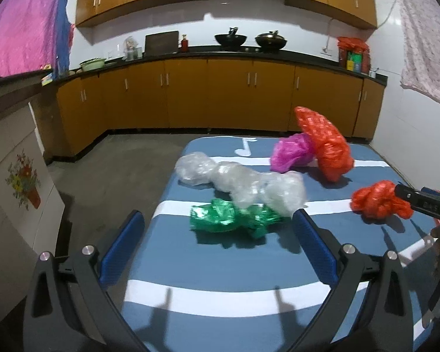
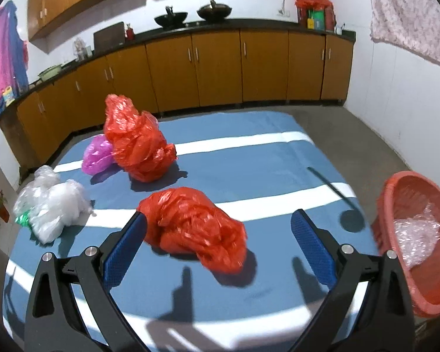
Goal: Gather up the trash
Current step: 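Return to the pile and grasp the red bag with the right gripper, then grasp the clear bag with the left gripper while the right gripper holds the red bag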
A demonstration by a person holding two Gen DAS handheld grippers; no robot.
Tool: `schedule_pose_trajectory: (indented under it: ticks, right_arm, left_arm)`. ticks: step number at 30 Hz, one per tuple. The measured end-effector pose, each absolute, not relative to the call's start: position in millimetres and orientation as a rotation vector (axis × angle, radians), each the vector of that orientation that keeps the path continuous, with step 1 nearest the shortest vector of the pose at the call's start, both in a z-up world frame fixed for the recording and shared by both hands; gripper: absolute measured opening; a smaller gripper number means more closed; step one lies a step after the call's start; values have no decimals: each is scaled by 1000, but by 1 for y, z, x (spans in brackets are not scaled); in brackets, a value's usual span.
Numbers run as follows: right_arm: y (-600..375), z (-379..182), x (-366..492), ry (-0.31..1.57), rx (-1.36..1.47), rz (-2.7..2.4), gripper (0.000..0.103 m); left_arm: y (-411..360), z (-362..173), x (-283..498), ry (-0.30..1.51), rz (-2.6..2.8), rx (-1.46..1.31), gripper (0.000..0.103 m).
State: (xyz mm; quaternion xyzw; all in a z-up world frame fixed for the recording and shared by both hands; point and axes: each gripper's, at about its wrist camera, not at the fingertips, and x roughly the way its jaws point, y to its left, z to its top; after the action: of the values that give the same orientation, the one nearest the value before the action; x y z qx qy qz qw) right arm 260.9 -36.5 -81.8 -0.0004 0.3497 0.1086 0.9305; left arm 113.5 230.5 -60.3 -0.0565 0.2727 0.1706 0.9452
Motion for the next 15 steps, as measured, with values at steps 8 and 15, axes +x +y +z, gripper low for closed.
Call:
schedule_pose_trajectory:
  ticks: [8,15]
  right_arm:
    - [-27,-104,271,822,-24,313,63]
    - [-18,-100,260,805,-56,347,43]
  left_arm:
    - [241,-66,127,559,342,-147,99]
    - [236,-66,140,555,324,-144,99]
